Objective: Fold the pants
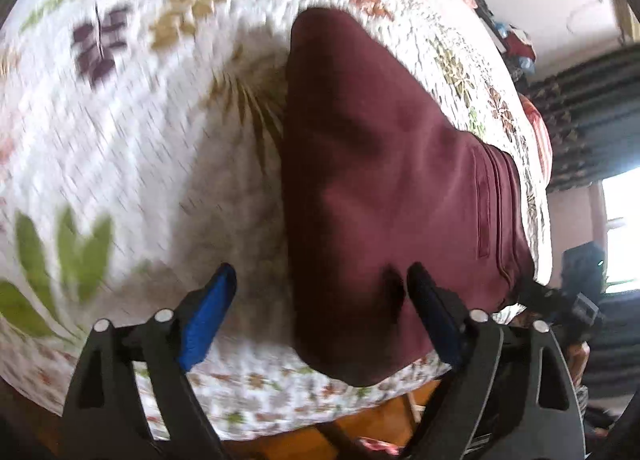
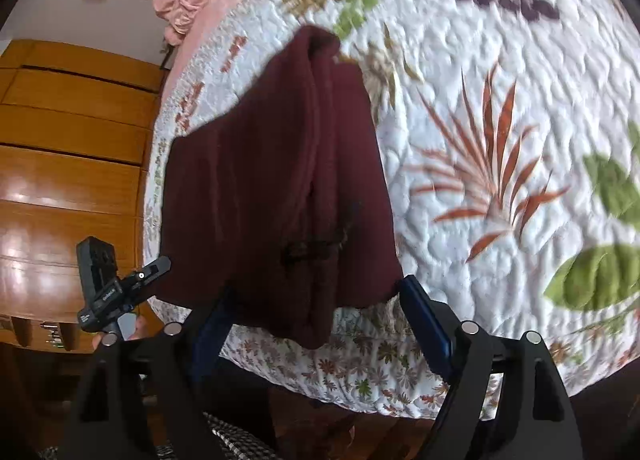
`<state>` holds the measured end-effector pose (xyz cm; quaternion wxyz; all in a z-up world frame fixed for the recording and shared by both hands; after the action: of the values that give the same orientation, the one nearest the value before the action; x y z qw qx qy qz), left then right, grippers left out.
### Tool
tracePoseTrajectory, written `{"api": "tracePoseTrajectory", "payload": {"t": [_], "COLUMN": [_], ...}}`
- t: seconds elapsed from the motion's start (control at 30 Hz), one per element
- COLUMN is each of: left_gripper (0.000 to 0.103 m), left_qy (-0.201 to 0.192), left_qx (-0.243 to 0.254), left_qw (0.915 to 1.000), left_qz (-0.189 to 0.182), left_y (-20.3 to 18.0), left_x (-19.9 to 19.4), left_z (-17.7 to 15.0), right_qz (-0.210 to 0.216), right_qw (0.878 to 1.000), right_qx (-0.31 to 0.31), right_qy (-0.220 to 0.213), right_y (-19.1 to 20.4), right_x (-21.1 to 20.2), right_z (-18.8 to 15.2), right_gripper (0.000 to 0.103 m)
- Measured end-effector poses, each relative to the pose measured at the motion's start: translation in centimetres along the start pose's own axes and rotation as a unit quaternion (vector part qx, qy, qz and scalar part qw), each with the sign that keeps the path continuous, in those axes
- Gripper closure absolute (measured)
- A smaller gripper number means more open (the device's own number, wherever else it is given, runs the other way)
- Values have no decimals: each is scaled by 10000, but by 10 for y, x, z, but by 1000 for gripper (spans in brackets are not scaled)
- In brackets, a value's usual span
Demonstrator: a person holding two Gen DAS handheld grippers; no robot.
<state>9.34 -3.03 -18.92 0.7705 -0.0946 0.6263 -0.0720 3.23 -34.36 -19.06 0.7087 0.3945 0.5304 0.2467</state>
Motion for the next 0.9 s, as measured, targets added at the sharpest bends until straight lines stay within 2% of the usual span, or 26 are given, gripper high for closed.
{"api": "tracePoseTrajectory", "payload": {"t": [0.1,0.2,0.3,0.47,0.57,0.63,0.67,0.7,0.73,0.77,0.83,0.9], "left_gripper": [13,13,13,13,15,22,36,43,47,54,63,73], "left_qy": [21,250,423,626,750,775,801,857,857,857,734,560], "left_qx": [-1,117,160,29,21,44,45,-17,-111,-154,-151,-151], "left_qw": [10000,9994,9987,9961,9942,9941,9934,9921,9917,9916,9929,9942], "left_qz": [-60,-196,-214,-614,-770,-756,-816,-914,-951,-954,-919,-902], "left_y": [3,0,1,-12,-21,-24,-25,-26,-26,-25,-26,-30], "left_x": [-4,8,24,40,46,49,49,49,48,48,43,35], "left_z": [12,21,22,28,29,31,31,31,33,33,33,33], "right_qz": [45,143,268,242,450,417,405,411,473,638,573,559], "right_qw": [9998,9998,9995,9989,9974,9975,9977,9979,9976,9968,9972,9971], "right_qx": [-57,-89,-153,-139,-134,-95,-105,-141,-189,-192,-343,-434], "right_qy": [-159,-87,105,380,555,563,537,487,461,439,350,266], "right_y": [2,3,4,-8,-11,-16,-18,-17,-15,-10,-3,5], "right_x": [-12,-12,-4,15,30,38,40,39,37,34,28,25], "right_z": [13,25,33,45,45,45,45,45,44,40,37,36], "right_gripper": [17,15,13,13,13,12,13,19,45,48,60,64]}}
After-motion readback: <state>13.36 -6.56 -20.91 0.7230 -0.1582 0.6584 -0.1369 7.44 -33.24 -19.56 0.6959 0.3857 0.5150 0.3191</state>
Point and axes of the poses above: each gripper's, at about its wrist camera, not at the fingertips, and x roughly the way its jaws point, y to its left, z to its top, the point moved 8 cm from there along x, roughly the way its jaws point, and after that the axes turned 15 degrees about z, right-handed, at the moved point
